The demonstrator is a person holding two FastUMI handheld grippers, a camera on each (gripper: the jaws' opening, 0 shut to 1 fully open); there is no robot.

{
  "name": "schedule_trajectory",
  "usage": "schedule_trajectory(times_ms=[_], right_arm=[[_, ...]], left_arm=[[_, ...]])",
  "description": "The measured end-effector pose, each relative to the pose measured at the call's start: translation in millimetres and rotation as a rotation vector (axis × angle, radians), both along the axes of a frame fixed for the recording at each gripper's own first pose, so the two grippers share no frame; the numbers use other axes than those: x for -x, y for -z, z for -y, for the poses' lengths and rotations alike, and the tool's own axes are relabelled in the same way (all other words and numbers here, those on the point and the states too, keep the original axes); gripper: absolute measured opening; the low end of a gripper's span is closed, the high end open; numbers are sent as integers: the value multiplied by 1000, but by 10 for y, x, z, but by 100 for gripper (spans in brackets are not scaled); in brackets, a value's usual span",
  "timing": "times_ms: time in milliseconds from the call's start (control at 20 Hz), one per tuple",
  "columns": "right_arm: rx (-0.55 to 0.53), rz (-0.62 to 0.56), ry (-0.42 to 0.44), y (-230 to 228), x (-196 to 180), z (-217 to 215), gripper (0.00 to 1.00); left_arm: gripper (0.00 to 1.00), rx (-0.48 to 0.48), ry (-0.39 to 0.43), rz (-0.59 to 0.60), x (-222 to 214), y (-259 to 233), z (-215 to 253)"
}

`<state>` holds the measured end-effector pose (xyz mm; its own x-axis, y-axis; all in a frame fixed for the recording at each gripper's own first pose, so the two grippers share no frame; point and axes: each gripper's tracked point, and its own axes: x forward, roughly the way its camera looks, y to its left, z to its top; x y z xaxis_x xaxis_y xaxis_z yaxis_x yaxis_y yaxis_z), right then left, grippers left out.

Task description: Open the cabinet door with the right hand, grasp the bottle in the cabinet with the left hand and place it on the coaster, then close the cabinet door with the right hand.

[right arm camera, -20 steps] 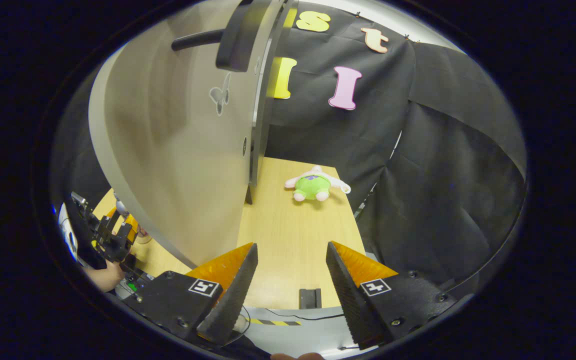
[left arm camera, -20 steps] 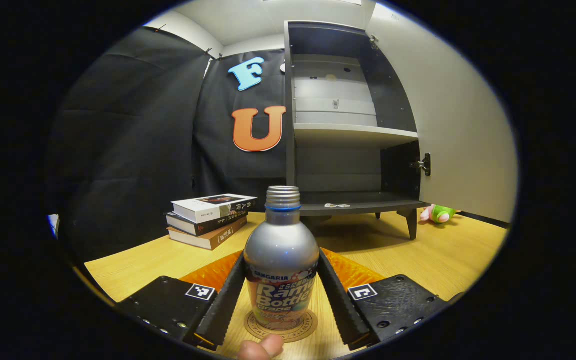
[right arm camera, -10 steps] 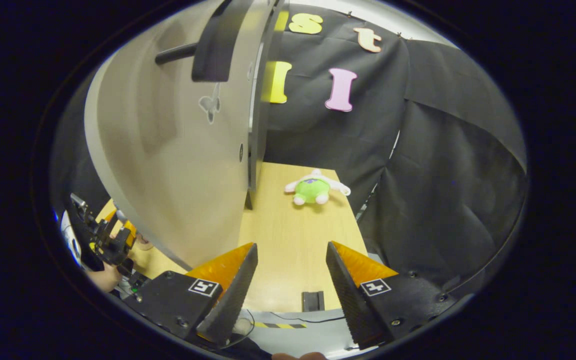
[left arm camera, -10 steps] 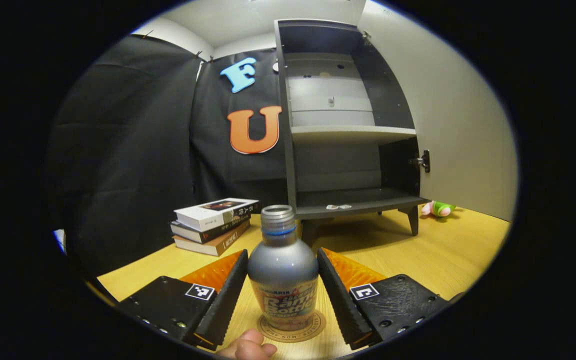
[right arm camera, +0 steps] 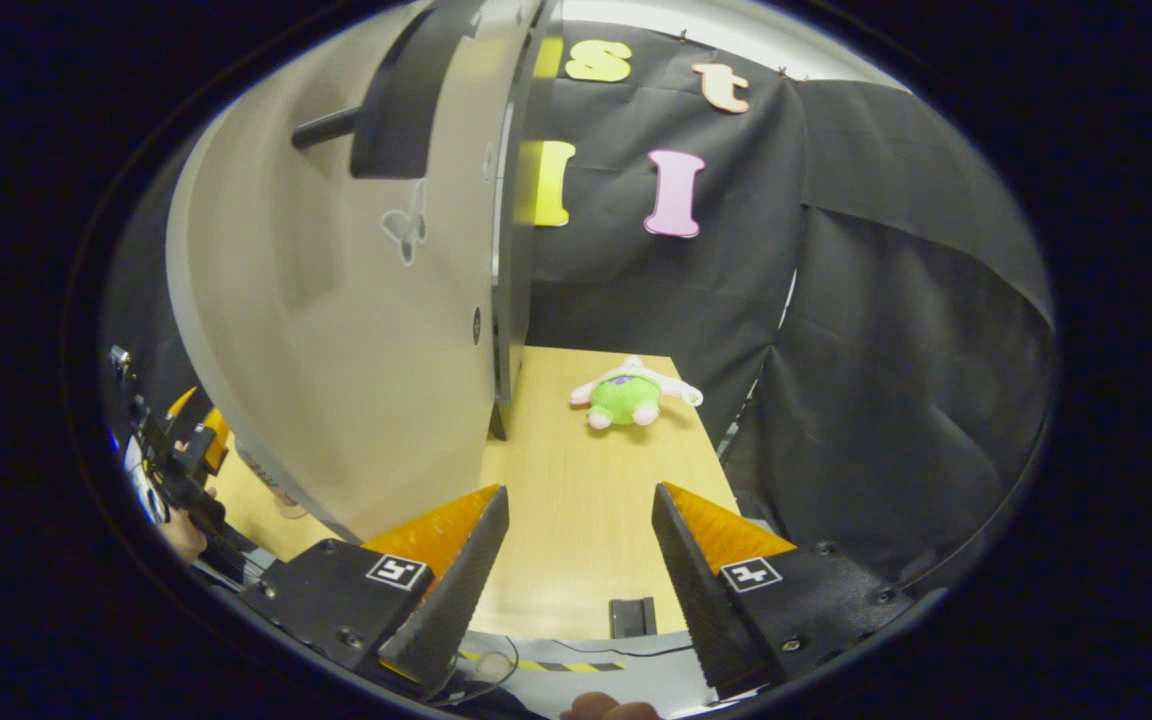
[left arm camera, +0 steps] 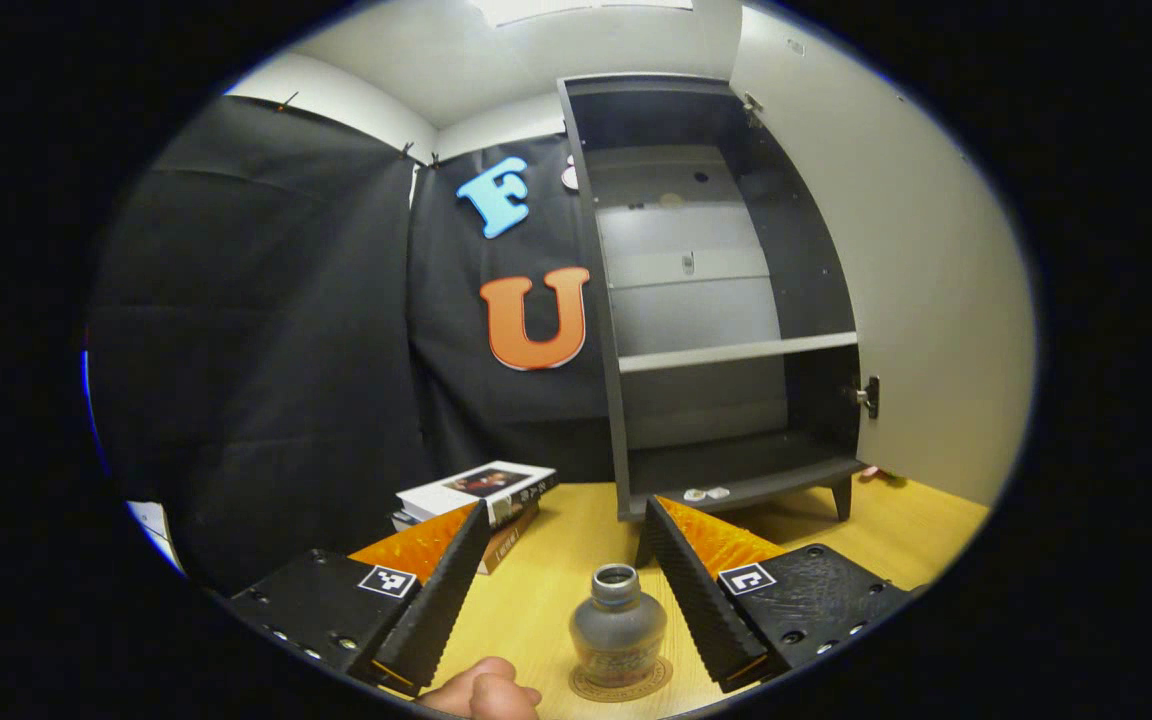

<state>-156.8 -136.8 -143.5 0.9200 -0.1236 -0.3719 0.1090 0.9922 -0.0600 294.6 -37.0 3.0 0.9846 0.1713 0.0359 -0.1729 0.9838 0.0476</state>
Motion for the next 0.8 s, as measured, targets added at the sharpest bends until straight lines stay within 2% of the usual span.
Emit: schedule_trajectory(times_ms=[250, 400, 600, 650, 700, 800], right_arm=[[-50, 78, 48, -102, -110, 313, 92], [-87, 162, 73, -327, -122, 411, 92], [-110, 248, 89, -669, -152, 528, 92], [-104, 276, 93, -793, -155, 555, 92], [-99, 309, 89, -918, -192, 549, 92], [-79, 382, 81, -1215, -185, 513, 91]], left_arm=[[94, 75, 100, -33, 83, -553, 367], [94, 83, 124, -43, 66, -858, 573], [95, 29, 147, -51, -10, -1263, 759], [100, 14, 161, -53, -27, -1354, 807], [96, 1, 174, -50, -61, -1485, 846], [96, -12, 200, -39, -80, -1686, 912]])
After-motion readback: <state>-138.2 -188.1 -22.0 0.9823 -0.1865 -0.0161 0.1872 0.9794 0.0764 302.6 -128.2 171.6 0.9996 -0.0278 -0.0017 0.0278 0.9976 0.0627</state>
